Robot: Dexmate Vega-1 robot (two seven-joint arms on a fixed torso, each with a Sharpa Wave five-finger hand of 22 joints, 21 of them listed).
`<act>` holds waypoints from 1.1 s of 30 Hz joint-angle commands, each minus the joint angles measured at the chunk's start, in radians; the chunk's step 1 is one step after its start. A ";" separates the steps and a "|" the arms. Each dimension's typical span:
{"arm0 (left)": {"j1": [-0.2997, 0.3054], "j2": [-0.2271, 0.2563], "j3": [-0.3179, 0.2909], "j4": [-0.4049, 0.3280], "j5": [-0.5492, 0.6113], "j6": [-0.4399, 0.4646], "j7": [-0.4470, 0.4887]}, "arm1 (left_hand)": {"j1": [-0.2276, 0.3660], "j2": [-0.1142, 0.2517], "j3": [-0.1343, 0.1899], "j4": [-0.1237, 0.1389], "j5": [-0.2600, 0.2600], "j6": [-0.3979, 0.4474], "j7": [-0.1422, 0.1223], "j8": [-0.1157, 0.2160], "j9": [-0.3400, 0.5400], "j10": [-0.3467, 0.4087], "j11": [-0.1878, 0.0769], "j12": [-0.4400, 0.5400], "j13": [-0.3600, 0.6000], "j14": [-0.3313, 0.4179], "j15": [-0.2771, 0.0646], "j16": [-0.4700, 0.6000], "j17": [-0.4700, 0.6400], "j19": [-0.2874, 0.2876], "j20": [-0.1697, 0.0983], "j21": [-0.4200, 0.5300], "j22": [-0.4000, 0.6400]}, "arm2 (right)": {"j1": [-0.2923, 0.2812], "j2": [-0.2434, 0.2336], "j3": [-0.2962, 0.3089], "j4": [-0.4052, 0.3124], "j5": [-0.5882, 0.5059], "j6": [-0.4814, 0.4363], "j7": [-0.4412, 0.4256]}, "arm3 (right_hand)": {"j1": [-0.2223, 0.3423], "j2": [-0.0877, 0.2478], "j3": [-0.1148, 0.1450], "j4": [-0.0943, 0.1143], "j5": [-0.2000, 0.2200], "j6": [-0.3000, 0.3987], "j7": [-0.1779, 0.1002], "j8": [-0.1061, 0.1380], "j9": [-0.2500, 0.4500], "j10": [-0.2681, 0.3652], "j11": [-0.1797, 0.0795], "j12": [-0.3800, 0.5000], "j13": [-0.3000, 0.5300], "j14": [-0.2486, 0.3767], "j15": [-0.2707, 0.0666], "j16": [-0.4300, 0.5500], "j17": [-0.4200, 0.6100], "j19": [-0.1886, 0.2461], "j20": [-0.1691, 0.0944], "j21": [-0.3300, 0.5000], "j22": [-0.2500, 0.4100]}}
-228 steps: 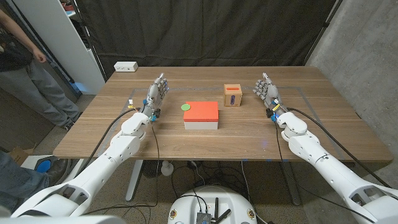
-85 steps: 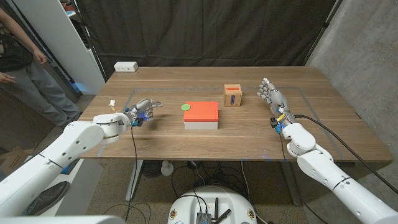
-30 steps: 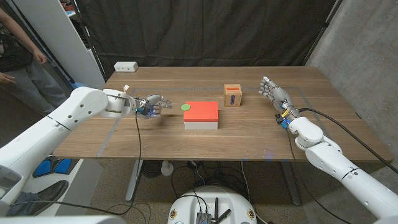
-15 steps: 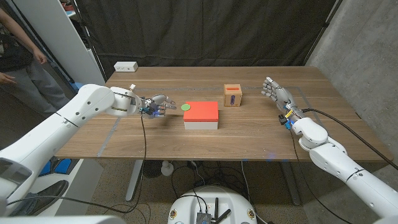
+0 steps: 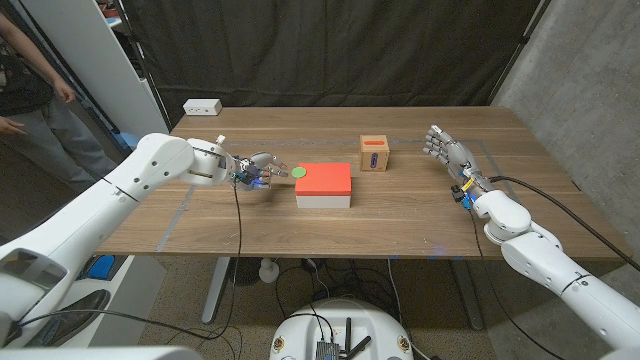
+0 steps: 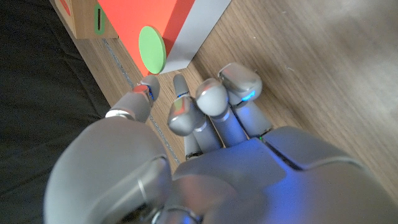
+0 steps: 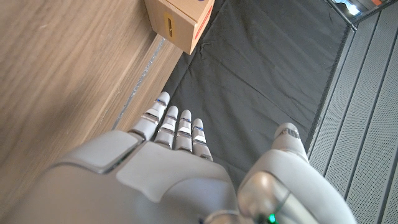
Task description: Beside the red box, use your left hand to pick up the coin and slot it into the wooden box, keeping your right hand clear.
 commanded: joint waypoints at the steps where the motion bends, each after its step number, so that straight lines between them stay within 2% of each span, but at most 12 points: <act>1: -0.013 -0.019 0.019 0.021 0.033 -0.003 -0.041 | -0.008 -0.002 0.001 -0.001 0.002 -0.005 0.003 0.003 -0.003 -0.006 0.003 0.002 0.006 0.005 -0.003 0.004 0.004 -0.005 -0.031 0.002 0.000 | -0.005 -0.005 0.003 -0.004 -0.002 0.001 -0.001 | 0.014 -0.002 0.006 0.000 0.000 0.004 0.038 0.005 0.002 0.008 -0.004 -0.003 0.001 0.010 0.003 0.005 0.001 0.006 0.004 -0.003 0.002; 18: 0.003 -0.025 0.011 0.016 0.049 -0.015 -0.072 | -0.012 0.002 0.003 0.001 0.002 -0.011 0.003 0.005 -0.021 -0.008 0.003 -0.003 0.010 -0.001 -0.003 0.000 0.006 -0.012 -0.031 0.002 0.000 | -0.007 -0.008 0.003 -0.009 -0.010 -0.002 -0.005 | 0.016 -0.002 0.006 0.000 -0.001 0.006 0.039 0.004 0.002 0.011 -0.002 -0.003 0.001 0.011 0.004 0.005 -0.001 0.006 0.005 -0.003 0.002; 33: 0.013 -0.042 0.003 0.017 0.050 -0.019 -0.053 | -0.016 0.011 0.008 0.000 0.003 -0.019 0.001 0.004 -0.031 -0.010 0.002 -0.006 0.013 -0.002 -0.004 0.000 0.007 -0.014 -0.031 0.002 0.000 | -0.019 -0.015 0.012 -0.019 -0.006 -0.004 -0.007 | 0.017 -0.002 0.006 0.001 -0.001 0.006 0.038 0.003 0.003 0.013 -0.003 -0.003 0.001 0.011 0.005 0.005 -0.003 0.006 0.007 -0.004 0.002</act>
